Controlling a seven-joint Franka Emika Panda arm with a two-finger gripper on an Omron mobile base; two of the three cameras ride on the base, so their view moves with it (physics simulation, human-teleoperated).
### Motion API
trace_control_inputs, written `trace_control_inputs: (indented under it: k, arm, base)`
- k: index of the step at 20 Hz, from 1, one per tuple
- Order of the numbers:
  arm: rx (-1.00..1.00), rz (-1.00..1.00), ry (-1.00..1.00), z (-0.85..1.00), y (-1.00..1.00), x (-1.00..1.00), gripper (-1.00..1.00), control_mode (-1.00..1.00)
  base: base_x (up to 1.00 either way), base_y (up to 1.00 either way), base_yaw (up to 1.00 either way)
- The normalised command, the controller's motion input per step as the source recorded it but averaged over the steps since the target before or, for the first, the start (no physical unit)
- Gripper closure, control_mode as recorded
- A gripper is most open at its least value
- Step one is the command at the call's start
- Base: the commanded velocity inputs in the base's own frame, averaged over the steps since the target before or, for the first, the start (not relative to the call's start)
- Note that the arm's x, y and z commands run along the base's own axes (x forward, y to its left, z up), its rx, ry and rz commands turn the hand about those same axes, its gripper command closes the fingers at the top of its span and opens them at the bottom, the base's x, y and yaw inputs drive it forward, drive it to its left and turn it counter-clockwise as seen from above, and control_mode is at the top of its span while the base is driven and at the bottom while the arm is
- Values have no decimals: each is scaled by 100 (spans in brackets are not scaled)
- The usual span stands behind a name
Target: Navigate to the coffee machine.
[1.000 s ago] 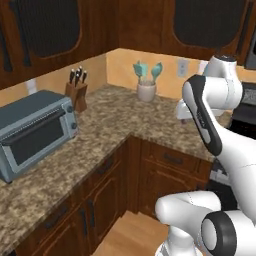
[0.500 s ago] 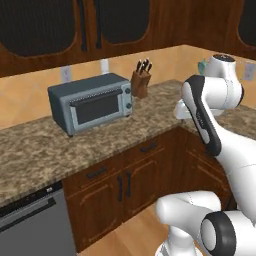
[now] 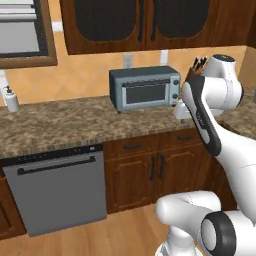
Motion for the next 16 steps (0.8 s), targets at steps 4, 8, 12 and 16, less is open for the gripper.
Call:
trace_control_inputs:
  k: [4,8,12,16]
  arm:
    - [0,0,0,0,0,0,-100,100]
    - [0,0,0,0,0,0,-100,100]
    - [0,0,0,0,0,0,-100,100]
    - [0,0,0,0,0,0,-100,100]
  base:
    - [-22,10,28]
    - [-3,58,0]
    - [-12,100,0]
    - [-1,100,0]
